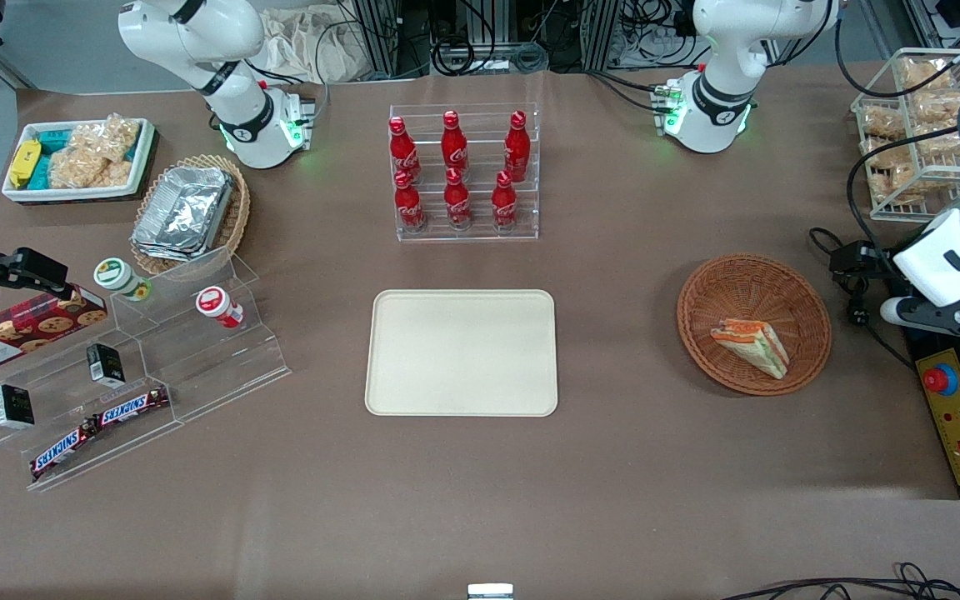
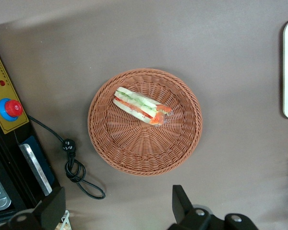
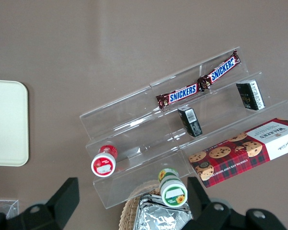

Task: Place sandwich from basket to tray
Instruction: 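Move the left gripper over the wrapped sandwich in the wicker basket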

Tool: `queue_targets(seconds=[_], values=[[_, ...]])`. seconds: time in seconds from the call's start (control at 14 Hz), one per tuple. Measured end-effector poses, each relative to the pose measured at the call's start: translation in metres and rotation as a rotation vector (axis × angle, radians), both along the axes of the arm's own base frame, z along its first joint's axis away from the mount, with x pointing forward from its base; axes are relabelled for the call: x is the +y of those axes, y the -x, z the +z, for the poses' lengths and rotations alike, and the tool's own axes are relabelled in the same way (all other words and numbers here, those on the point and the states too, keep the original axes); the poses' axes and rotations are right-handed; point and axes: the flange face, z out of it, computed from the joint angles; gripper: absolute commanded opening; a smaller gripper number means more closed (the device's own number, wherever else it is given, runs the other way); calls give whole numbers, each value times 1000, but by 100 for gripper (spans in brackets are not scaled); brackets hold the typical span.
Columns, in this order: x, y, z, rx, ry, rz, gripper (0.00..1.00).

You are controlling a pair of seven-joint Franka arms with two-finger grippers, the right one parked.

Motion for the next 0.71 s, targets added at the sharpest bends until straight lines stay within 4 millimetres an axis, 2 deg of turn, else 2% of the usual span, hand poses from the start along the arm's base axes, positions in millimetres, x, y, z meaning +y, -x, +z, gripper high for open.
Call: queue_targets(seconds=[0.43, 0.57, 0.71], values=[[-1, -2, -6, 11, 0, 0, 100], [-2, -6, -18, 30, -4, 31, 100], [-2, -10, -35, 55, -23, 159, 100]])
